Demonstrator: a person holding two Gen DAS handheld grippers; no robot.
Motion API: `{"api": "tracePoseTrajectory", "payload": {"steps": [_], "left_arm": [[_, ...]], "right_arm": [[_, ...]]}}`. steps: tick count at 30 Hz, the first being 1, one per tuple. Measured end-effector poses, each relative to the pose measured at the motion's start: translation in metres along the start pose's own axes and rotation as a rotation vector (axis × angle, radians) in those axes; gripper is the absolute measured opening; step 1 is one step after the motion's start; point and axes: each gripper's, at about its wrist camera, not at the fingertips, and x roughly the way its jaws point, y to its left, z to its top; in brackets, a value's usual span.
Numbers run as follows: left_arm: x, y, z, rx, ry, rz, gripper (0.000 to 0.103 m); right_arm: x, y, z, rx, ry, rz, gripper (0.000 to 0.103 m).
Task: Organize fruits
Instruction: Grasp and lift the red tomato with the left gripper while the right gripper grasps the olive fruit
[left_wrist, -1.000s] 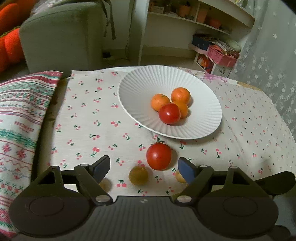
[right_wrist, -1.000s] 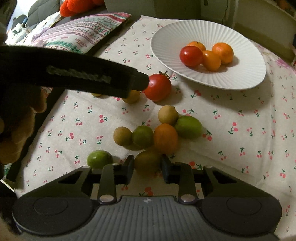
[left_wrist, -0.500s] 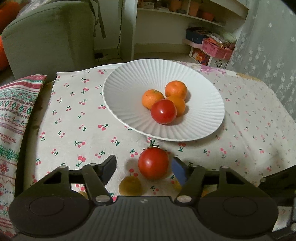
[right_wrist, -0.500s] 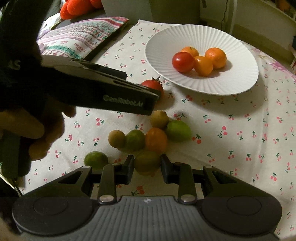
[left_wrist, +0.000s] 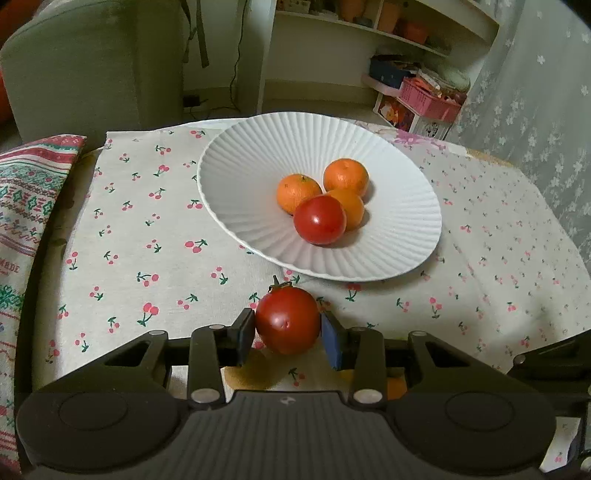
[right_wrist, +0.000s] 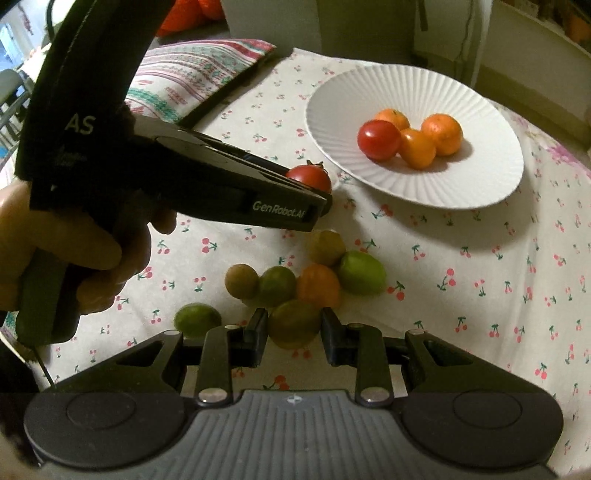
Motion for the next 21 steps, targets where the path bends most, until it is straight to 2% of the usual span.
{"api": "tracePoseTrajectory", "payload": {"steps": [5, 9, 15, 21], "left_arm": [[-0.011, 0.002, 0.003, -0.027, -0.012, -0.017, 0.031], [-0.015, 0.003, 0.004, -0.043, 0.018, 0.007, 0.031], [-0.032, 0.009, 0.007, -0.068, -0.003, -0.005, 0.031], [-0.050, 0.013, 0.013, -0.093, -0.048, -0.017, 0.031]], "right_arm": [[-0.011, 0.001, 0.002, -0.051, -0.047, 0.019, 0.028], [-0.017, 0.001, 0.002, -0.069, -0.068, 0.025, 0.028], [-0.024, 0.004, 0.004, -0.110, -0.090, 0.033, 0.027], [-0.044, -0.011, 0.014, -0.054, -0.148, 0.033, 0.028]]}}
